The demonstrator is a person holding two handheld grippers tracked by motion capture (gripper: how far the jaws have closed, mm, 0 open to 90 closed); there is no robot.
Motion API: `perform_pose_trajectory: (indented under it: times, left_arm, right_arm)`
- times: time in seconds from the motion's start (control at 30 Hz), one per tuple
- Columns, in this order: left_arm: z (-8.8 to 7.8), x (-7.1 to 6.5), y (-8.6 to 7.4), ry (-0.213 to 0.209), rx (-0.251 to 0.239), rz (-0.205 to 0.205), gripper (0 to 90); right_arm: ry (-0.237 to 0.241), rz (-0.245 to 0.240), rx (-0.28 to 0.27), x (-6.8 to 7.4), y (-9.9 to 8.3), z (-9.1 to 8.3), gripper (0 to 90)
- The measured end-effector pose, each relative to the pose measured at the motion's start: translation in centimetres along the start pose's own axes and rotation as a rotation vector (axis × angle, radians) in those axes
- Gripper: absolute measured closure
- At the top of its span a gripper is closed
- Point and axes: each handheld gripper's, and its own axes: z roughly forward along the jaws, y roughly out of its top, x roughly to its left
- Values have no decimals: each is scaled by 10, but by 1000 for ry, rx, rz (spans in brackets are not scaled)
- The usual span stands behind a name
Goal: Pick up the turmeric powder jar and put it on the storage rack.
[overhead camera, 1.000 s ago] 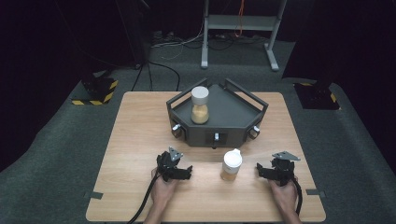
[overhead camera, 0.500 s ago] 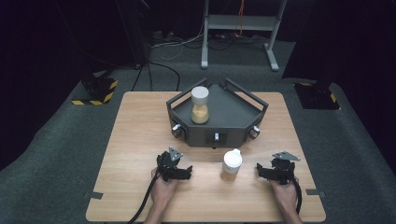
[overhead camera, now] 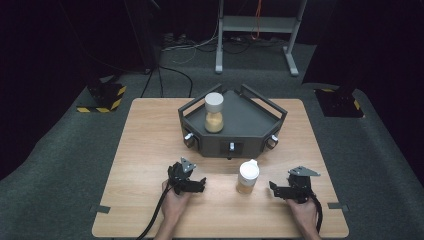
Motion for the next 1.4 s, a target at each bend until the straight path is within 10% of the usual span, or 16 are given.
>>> perform_pose_trajectory:
  times: [0.83, 1.4]
  left_arm:
    - [0, 0, 0, 0, -1, -1, 51]
    - [0, 0, 0, 0, -1, -1, 51]
  right_arm:
    - [251, -119, -37, 25, 5, 4, 60]
    - [219, -196, -77, 60, 18, 14, 160]
